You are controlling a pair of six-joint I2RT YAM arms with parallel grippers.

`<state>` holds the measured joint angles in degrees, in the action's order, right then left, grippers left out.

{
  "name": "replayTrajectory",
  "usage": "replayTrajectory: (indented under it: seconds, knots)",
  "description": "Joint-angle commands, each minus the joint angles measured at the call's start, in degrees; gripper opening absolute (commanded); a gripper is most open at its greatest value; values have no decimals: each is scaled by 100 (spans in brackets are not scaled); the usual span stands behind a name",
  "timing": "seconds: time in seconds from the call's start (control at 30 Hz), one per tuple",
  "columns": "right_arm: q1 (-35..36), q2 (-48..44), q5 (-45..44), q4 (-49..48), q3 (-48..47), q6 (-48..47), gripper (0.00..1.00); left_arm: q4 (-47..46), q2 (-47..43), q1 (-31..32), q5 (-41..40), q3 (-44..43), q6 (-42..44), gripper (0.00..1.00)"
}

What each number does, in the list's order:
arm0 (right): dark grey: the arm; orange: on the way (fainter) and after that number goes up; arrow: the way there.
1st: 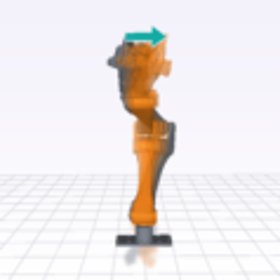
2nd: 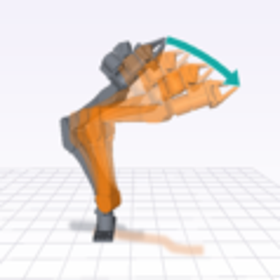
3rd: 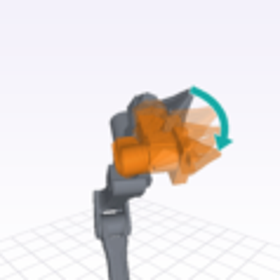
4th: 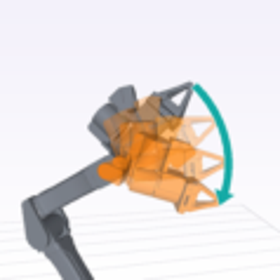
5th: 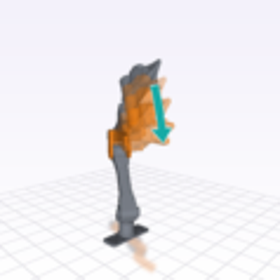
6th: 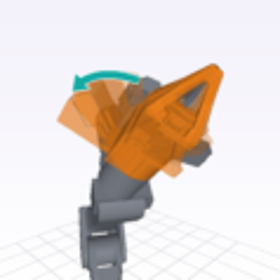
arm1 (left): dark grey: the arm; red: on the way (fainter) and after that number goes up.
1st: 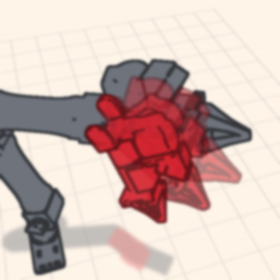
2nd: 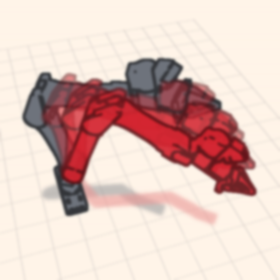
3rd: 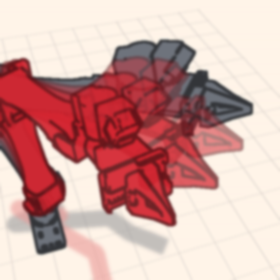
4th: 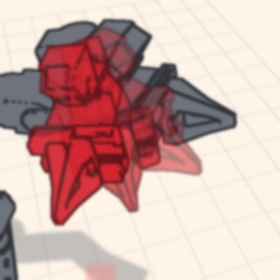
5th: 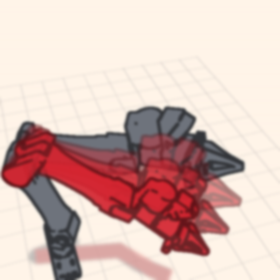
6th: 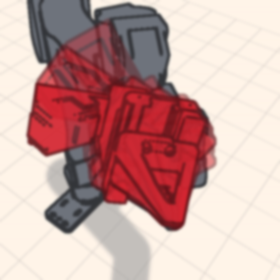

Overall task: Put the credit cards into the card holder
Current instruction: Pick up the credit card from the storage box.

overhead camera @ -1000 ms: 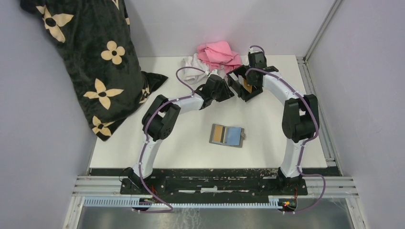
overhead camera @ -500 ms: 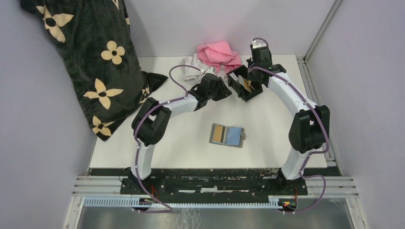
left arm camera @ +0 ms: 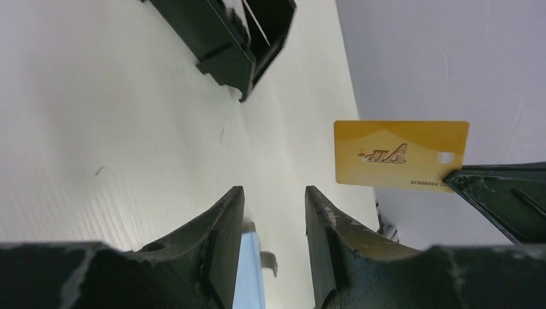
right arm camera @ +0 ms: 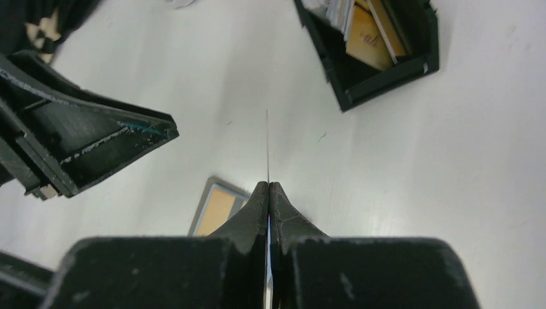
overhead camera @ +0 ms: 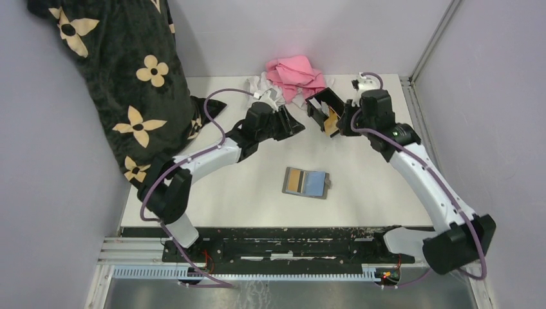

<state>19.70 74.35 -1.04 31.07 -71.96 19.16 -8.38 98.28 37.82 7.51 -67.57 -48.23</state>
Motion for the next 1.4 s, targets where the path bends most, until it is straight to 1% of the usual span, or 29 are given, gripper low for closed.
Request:
replayTrajectory:
  seconds: [0.0,0.1,0.23,0.33,0.5,0.6,0.73,0.9,1.03,1.37]
  knots:
    - [54,-937,862,-66,701,721,1,-631,-668,-12,752,647,478,48]
    - [89,-1430,1200,-62,1140,968,1,-1032,-881,-12,1231,1063,566,49]
    - [107,-1944,1647,-191,1641,1243,1,-1574,-948,-14,1909,1460,519,50]
    - [107,-2147,1974,-289,1907,1406,1,-1810,-913,-12,2280,1606,535,50]
    - [108,-2355,2258,-403,2233,1583,1,-2088,-782,-58,2725,1716,617,51]
    - [110,-2376,2425,-513,2403,1653,1,-2390,-632,-120,3088,1754,560,51]
    - [112,-2293,2609,-747,2638,1731,1,-3051,-351,-240,3657,1893,273,51]
    - [110,-2176,2895,-1153,2854,1968,1,-3472,-83,-377,4118,1972,103,52]
    - [110,-2058,3056,-1361,2937,2059,1,-3800,126,-406,4374,1960,-62,52]
    - [99,-1847,3117,-1700,3069,2118,1,-5057,555,-410,4936,2106,-825,53]
